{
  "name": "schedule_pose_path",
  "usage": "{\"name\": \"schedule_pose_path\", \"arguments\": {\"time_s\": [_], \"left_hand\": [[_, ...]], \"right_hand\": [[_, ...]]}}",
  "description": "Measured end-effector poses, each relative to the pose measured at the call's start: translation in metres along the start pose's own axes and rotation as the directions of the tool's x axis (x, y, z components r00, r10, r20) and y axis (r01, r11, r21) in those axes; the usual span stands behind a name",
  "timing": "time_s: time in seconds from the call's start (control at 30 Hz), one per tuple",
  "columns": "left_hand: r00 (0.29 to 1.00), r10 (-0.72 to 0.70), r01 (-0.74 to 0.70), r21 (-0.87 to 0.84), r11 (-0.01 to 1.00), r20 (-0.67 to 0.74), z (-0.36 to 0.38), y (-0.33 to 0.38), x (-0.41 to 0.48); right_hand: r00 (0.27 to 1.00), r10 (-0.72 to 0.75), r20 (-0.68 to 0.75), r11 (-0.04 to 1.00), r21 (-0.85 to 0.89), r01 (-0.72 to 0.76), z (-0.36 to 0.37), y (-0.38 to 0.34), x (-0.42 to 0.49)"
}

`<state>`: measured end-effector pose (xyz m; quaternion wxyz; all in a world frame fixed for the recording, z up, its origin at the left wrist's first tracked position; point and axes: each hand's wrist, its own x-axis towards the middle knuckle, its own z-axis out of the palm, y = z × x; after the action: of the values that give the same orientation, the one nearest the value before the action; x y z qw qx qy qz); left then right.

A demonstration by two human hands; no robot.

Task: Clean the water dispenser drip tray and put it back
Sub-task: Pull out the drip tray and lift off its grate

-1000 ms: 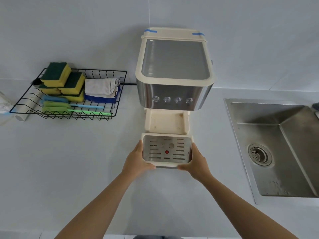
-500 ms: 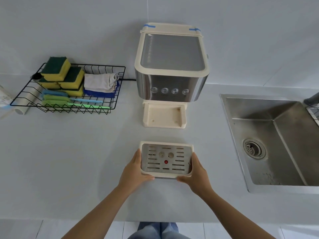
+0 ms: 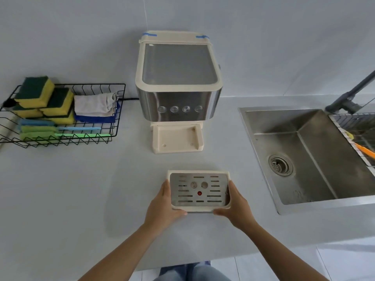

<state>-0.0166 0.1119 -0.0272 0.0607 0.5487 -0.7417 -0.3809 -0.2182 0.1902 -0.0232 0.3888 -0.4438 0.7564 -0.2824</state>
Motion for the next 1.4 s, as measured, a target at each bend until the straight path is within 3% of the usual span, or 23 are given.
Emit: {"name": "schedule_pose_path", "arguments": {"time_s": [0.37, 0.87, 0.97, 1.07, 1.23, 1.4], "left_hand": [[1.000, 0.000, 0.000, 0.000, 1.000, 0.024, 0.049, 0.058, 0.006], [0.992, -0.120, 0.121, -0.059, 0.991, 0.028, 0.084, 0.108, -0.016], [0.989, -0.144, 0.141, 0.071, 0.987, 0.024, 0.077, 0.112, -0.015], [0.997, -0.061, 0.069, 0.273, 0.960, -0.038, 0.065, 0.120, -0.007], [0.982, 0.054, -0.116, 0.354, 0.928, 0.182, 0.063, 0.144, 0.008], [0.953, 0.029, -0.159, 0.413, 0.897, 0.302, 0.068, 0.153, 0.022]], "right_hand": [[1.000, 0.010, 0.006, 1.000, -0.028, -0.010, -0.065, 0.040, -0.003], [0.979, -0.105, 0.176, 0.983, -0.134, 0.129, -0.125, 0.064, -0.005], [0.975, -0.153, 0.160, 0.929, -0.312, 0.197, -0.128, 0.057, 0.002], [0.962, -0.197, 0.189, 0.844, -0.467, 0.264, -0.131, 0.043, 0.013], [0.900, -0.122, 0.419, 0.748, -0.557, 0.361, -0.129, 0.029, 0.026], [0.855, -0.056, 0.516, 0.726, -0.566, 0.390, -0.122, 0.026, 0.034]]}}
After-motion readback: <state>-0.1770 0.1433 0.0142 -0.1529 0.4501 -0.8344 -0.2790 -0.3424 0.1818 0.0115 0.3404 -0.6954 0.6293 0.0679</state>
